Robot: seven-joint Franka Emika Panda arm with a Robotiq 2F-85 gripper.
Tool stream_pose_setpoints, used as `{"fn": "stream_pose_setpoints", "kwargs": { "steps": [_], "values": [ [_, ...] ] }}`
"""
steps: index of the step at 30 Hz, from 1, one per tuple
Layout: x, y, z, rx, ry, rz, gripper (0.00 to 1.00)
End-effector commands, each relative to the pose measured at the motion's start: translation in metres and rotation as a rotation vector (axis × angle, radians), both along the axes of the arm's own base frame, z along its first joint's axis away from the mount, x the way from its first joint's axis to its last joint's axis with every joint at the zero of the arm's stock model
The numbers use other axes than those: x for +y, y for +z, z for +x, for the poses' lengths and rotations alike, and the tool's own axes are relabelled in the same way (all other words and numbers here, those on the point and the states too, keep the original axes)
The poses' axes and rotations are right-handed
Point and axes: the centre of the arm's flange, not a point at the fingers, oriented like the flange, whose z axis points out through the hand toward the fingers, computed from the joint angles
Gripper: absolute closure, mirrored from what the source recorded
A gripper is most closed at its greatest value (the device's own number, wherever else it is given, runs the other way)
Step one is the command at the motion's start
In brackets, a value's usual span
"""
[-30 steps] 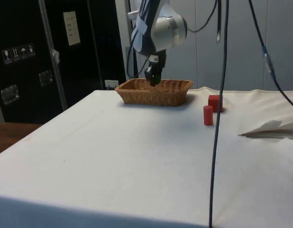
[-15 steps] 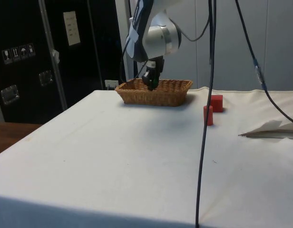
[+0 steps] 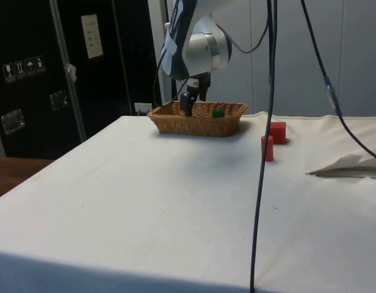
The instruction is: Pick up the object to the left of the cylinder and place it into the basket.
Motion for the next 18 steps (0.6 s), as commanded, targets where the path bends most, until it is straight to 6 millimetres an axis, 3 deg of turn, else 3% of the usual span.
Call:
{"fn": "stream_pose_setpoints", "kwargs": {
  "steps": [1,9,10,11,18],
  "values": [
    [-0.001,-0.001,0.001,0.005,-0.002,-0.001,0.0],
    [-0.003,0.019,-0.005,-0.003,-0.003,-0.005,0.0],
    [-0.003,0.014,-0.002,-0.008,-0.005,-0.01,0.0],
    [-0.003,0.025,-0.007,-0.005,-0.003,-0.005,0.0],
    [-0.003,0.05,-0.014,-0.022,0.0,-0.006,0.0]
  ]
}}
